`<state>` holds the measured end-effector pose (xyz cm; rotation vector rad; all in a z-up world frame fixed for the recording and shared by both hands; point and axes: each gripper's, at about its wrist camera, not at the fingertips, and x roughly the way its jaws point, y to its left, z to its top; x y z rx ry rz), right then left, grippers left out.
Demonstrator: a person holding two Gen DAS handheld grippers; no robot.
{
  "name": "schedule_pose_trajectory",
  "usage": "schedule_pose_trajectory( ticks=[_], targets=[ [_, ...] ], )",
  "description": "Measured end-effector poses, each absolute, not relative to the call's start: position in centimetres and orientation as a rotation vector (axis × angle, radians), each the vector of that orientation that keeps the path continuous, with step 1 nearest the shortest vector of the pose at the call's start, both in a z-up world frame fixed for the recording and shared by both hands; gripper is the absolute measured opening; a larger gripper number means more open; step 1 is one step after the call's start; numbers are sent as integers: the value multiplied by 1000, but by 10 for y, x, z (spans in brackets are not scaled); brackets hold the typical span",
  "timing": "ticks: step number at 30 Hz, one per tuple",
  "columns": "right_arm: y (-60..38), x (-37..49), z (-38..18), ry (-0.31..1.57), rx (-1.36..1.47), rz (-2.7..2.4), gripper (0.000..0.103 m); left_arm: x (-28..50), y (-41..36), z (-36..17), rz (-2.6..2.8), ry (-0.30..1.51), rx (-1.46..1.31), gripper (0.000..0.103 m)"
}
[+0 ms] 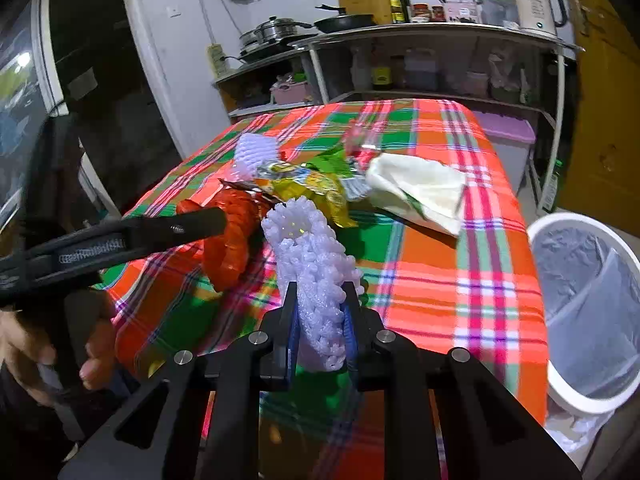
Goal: Collect trash
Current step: 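Grasp the white foam net with the right tool while the left tool grasps the red bag, then carry the foam net and red bag over the white trash bin with both tools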
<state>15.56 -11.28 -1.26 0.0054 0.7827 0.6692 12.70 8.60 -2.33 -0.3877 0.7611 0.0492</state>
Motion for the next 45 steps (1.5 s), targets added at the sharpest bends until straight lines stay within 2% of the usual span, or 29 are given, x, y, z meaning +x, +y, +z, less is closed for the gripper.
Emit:
schedule_pose_trajectory(
  ticks=[2,6,8,9,10,11,22,45],
  targets=[
    [-121,155,-12,785,18,655,20,131,82,-26,63,772,-371,76],
    [-133,156,-12,791,33,632,20,136,71,-32,85,801,-314,60],
    [-137,156,-13,792,39,623,20,137,66,-32,101,805,-289,59],
    [-139,155,-12,791,41,620,20,136,64,-31,110,805,-276,55],
    [-140,155,-12,790,43,618,20,136,63,-31,116,804,-268,46],
    [-142,153,-12,787,45,616,20,135,62,-30,116,804,-263,44],
    [-153,137,1,750,57,600,20,114,54,-19,154,778,-200,39],
    [-197,113,22,669,113,506,20,85,27,25,145,663,-129,38]
  ],
)
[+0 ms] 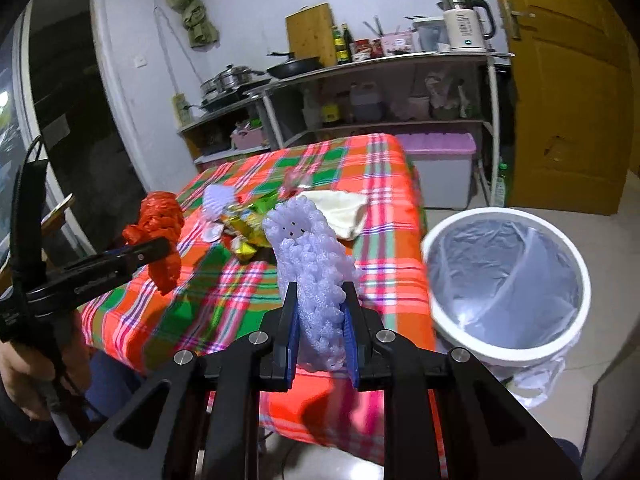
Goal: Collect trash
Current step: 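Carry the foam net and red bag over the white trash bin with both tools, then open both tools to drop the foam net and red bag into the bin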
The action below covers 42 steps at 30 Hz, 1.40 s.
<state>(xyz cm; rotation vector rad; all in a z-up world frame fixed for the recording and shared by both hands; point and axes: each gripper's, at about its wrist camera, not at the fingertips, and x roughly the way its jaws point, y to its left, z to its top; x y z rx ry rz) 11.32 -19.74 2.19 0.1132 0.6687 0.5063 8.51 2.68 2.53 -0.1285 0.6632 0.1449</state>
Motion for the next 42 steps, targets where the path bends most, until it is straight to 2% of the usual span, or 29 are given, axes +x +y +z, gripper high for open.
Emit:
schedule_pose_trajectory(
  ticks=[10,32,38,42],
  targets=[
    [-249,126,17,663,178,374,20,112,-27,28,-53,659,-100,38],
    [-340,183,-32,806,290,164,20,194,-155,-14,-432,825,-25,39],
    [-349,195,-47,871,302,139,22,206,-165,-30,-442,881,-12,40],
    [-352,201,-53,904,323,136,26,208,-166,-35,-426,893,-2,46]
  ],
)
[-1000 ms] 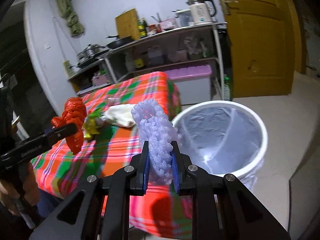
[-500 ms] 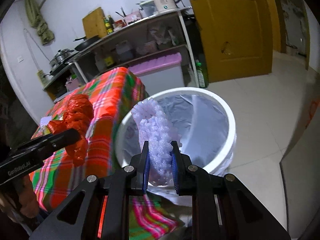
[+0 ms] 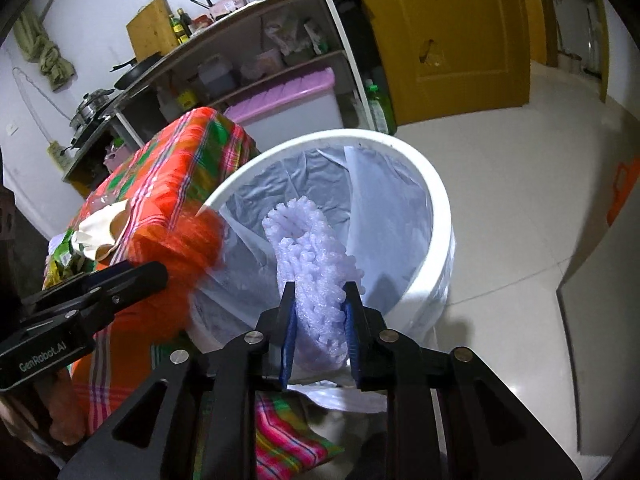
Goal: Collect trash
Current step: 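Open both tools to drop the foam net and red bag into the bin, then move both open tools back over the table trash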
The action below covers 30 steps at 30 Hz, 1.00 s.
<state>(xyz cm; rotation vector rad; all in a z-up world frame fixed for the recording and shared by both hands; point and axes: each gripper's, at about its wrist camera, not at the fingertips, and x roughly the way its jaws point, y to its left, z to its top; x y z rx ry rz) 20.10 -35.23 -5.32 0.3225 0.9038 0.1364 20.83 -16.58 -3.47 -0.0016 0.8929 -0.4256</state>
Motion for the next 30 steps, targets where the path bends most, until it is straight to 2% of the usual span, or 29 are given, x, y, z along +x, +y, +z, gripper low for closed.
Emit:
schedule_pose_trajectory(
  ticks=[1,3,5,30],
  targets=[
    [-353,201,-53,904,324,137,28,208,-166,-34,-422,890,-1,48],
    [-351,202,-52,904,325,136,39,206,-167,-33,-423,884,-5,52],
    [-351,203,-52,906,322,136,40,206,-168,-32,-419,877,-2,54],
    [-296,161,12,758,217,208,40,154,-99,25,-257,692,-44,54]
  ],
)
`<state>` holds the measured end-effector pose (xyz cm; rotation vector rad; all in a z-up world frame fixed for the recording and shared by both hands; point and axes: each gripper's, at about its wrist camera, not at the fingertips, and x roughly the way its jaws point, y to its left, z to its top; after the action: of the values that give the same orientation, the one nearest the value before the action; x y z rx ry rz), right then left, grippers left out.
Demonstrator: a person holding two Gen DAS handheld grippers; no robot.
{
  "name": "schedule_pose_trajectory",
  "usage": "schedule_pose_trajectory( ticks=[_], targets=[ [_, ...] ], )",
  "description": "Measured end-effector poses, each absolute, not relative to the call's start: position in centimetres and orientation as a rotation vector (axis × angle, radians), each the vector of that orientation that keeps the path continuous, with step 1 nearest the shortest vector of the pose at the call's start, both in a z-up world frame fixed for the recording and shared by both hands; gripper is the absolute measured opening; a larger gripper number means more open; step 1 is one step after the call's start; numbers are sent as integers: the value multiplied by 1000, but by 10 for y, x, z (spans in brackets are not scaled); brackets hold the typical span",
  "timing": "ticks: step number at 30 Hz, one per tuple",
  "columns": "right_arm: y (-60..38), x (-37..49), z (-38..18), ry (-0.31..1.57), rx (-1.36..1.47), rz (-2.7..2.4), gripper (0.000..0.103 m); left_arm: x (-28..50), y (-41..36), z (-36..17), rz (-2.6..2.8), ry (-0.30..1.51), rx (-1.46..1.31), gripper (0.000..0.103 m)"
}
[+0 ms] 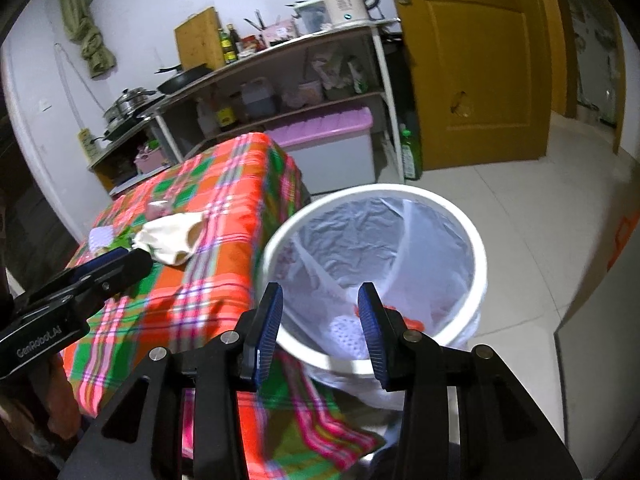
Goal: Collect trash
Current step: 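Move both open tools back over the table trash, then grasp the white cloth with the right tool while the left tool grasps the yellow snack wrapper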
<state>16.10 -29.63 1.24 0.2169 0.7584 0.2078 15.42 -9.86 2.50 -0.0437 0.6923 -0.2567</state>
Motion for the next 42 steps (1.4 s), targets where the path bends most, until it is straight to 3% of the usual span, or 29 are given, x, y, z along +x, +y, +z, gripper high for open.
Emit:
schedule_pose_trajectory(
  ticks=[24,42],
  targets=[
    [-195,158,12,800,109,419,41,111,15,8,-65,672,-177,57],
    [-149,203,11,770,-49,508,41,121,56,1,-22,677,-262,62]
  ],
)
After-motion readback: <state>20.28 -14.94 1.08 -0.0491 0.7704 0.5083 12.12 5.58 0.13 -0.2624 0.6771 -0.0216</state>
